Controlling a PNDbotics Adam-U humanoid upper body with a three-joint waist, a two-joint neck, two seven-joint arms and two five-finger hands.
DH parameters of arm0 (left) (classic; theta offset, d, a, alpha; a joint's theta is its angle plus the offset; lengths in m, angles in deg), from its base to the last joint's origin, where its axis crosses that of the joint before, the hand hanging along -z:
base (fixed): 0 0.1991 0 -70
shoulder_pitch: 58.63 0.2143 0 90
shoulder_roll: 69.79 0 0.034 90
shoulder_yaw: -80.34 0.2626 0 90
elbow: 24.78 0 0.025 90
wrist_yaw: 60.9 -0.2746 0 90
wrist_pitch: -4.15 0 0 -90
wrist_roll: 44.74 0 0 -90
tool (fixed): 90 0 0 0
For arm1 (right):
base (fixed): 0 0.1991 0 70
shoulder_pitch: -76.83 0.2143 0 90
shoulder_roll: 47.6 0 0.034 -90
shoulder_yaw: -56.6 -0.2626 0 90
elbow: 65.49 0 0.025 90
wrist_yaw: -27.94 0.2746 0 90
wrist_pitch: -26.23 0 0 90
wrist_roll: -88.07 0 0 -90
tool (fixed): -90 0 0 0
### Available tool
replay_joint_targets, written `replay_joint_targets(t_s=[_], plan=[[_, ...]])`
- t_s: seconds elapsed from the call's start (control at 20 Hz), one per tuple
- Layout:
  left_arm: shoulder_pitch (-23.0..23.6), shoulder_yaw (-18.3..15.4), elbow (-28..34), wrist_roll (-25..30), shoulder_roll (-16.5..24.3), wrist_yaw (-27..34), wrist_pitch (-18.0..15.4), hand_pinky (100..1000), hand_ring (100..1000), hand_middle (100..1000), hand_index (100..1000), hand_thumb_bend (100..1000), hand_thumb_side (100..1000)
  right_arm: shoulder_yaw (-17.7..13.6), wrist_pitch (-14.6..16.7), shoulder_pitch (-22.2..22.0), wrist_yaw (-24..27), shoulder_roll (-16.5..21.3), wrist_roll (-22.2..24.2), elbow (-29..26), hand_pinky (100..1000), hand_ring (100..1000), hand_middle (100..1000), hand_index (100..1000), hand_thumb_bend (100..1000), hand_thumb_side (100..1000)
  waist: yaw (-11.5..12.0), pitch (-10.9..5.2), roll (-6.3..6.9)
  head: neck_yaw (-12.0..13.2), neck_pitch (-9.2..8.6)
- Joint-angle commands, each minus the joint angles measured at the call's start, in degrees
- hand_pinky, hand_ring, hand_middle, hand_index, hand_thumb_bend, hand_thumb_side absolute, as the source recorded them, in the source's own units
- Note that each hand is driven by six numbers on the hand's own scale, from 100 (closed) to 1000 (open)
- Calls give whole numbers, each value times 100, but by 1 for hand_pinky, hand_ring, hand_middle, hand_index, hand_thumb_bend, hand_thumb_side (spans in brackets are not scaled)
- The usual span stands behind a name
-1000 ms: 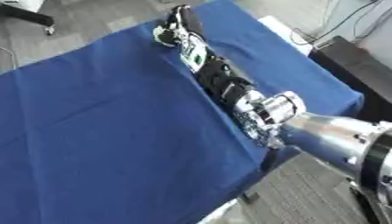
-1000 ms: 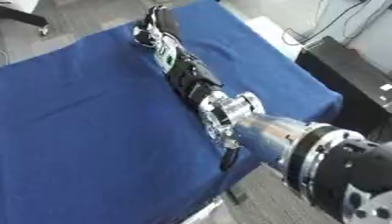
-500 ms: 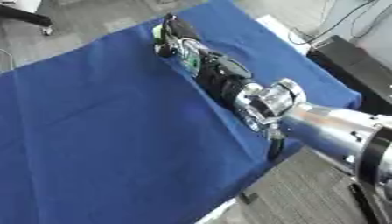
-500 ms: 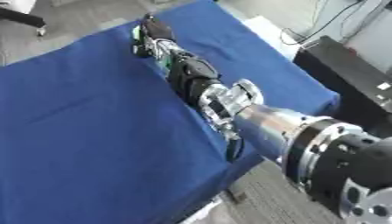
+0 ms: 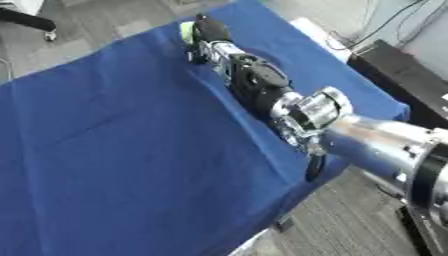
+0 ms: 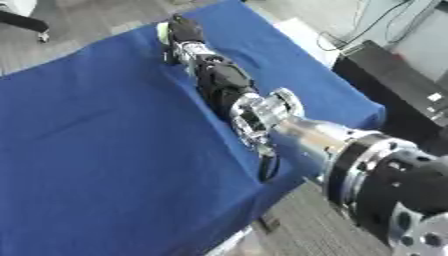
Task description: Pick up the objects with one hand, pass them to the other hand, and then place them into the box on the other side of the table.
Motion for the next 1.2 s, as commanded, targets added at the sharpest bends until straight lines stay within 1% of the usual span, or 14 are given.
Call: replay_joint_targets(t_s=[0.05, 0.25, 0.3, 0.35, 0.45, 0.5, 0.6, 0.65, 0.9, 1.0, 1.05, 1.1, 1.15, 1.2], plan=[[-48, -9, 73, -12, 60, 3, -8, 707, 636, 681, 891, 100, 845, -291, 145, 156, -287, 85, 71, -448, 920, 783, 854, 1000, 100, 113, -16, -4, 28, -24, -16], [-37, -12, 62, -16, 56, -2, -18, 706, 636, 681, 891, 100, 845, -484, 295, 194, -348, 38, 256, -843, 919, 772, 852, 1000, 100, 117, -25, -17, 16, -31, -16], [-33, -14, 59, -18, 55, -3, -19, 706, 636, 680, 891, 100, 845, -520, 283, 196, -345, 29, 285, -891, 918, 769, 858, 1000, 100, 199, -25, -21, 16, -33, -16], [-30, -16, 57, -21, 54, -3, -21, 707, 636, 680, 891, 100, 845, -562, 251, 194, -313, 17, 296, -925, 915, 768, 860, 1000, 100, 363, -25, -25, 16, -36, -16], [-29, -22, 54, -28, 55, -2, -24, 707, 637, 681, 891, 100, 845, -641, 159, 178, -179, -13, 307, -956, 905, 764, 865, 1000, 100, 596, -26, -30, 18, -39, -16], [-29, -24, 54, -30, 54, -1, -26, 707, 637, 681, 891, 100, 845, -672, 113, 169, -96, -27, 293, -970, 904, 757, 860, 993, 100, 670, -26, -31, 19, -42, -16], [-29, -23, 53, -29, 53, 1, -27, 707, 637, 681, 891, 100, 845, -681, 18, 156, 70, -35, 207, -995, 892, 739, 850, 973, 100, 896, -24, -30, 20, -47, -16], [-30, -23, 53, -29, 52, 1, -27, 707, 637, 681, 891, 100, 845, -677, -26, 156, 147, -38, 143, -1010, 889, 732, 845, 965, 100, 942, -23, -30, 22, -50, -16], [-32, -22, 56, -26, 52, -2, -26, 707, 638, 681, 891, 100, 846, -580, -64, 166, 321, -42, -50, -993, 890, 728, 840, 950, 100, 882, -24, -25, 24, -73, -16], [-30, -22, 55, -26, 52, -4, -24, 707, 638, 681, 891, 100, 846, -543, -19, 160, 310, -37, -41, -944, 897, 745, 852, 978, 100, 700, -21, -25, 22, -76, -16], [-29, -22, 56, -26, 53, -5, -24, 707, 638, 681, 891, 100, 846, -514, 18, 152, 270, -29, -3, -901, 902, 752, 858, 1000, 100, 653, -19, -26, 21, -82, -16], [-28, -23, 58, -26, 55, -5, -25, 707, 638, 681, 891, 100, 846, -496, 53, 148, 221, -20, 49, -851, 911, 770, 872, 1000, 100, 501, -17, -26, 20, -87, -16], [-27, -25, 57, -28, 56, -5, -24, 707, 638, 681, 891, 100, 846, -463, 85, 136, 157, -7, 114, -782, 912, 770, 871, 1000, 100, 437, -14, -27, 19, -91, -16], [-25, -25, 58, -28, 58, -4, -24, 707, 638, 681, 891, 100, 846, -430, 107, 127, 78, 16, 187, -716, 925, 795, 886, 1000, 100, 167, -11, -27, 16, -96, -16]])
